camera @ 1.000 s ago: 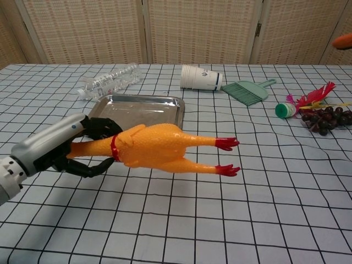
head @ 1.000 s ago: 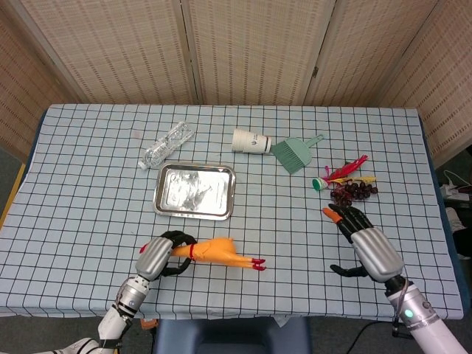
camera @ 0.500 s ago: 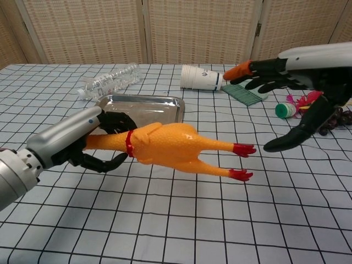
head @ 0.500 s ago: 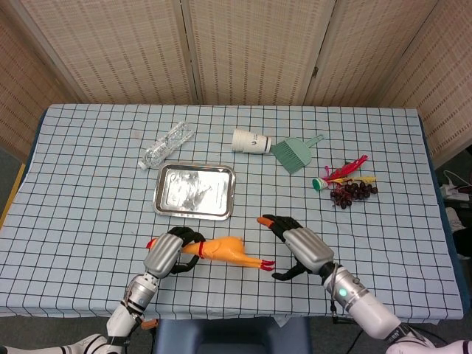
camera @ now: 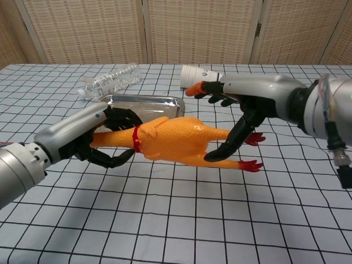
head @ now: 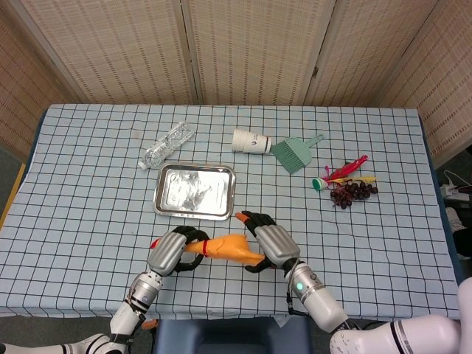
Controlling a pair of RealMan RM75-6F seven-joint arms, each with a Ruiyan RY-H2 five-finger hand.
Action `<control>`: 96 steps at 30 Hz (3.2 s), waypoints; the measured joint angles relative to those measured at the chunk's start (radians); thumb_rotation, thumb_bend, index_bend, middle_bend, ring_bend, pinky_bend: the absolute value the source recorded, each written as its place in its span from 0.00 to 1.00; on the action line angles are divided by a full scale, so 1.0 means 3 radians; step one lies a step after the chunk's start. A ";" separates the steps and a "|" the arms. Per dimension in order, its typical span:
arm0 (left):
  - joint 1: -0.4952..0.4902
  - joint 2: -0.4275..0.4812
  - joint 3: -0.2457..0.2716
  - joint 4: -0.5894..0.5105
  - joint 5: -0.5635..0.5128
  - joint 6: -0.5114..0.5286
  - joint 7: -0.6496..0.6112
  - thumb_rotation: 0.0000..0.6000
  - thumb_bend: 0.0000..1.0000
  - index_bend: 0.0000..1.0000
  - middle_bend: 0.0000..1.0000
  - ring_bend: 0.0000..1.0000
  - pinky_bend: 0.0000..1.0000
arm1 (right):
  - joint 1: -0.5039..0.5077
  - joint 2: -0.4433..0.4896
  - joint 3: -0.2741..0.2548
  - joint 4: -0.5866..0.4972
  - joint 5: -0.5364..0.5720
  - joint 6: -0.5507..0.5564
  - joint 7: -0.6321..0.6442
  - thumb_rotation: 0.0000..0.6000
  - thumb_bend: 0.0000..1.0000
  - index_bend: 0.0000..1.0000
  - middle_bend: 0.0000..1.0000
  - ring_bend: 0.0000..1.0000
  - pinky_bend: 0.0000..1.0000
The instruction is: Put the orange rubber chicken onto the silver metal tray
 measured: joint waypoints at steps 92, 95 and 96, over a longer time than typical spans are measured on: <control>-0.0090 0.0090 -0.0020 -0.0119 -0.0140 0.0012 -0.0023 1.00 0.79 0.89 0.45 0.28 0.26 | 0.0224 0.0024 0.0065 0.0119 -0.0212 -0.0324 0.0567 1.00 0.40 0.93 0.78 0.84 1.00; -0.0092 0.0102 -0.0023 -0.0140 -0.0130 0.0019 -0.0017 1.00 0.79 0.89 0.45 0.28 0.26 | 0.0204 -0.0029 0.0076 0.0130 -0.0288 -0.0201 0.0554 1.00 0.48 1.00 0.83 0.88 1.00; -0.0093 0.0105 -0.0023 -0.0143 -0.0129 0.0020 -0.0013 1.00 0.79 0.89 0.45 0.28 0.26 | 0.0193 -0.0060 0.0076 0.0133 -0.0330 -0.0124 0.0539 1.00 0.48 1.00 0.83 0.89 1.00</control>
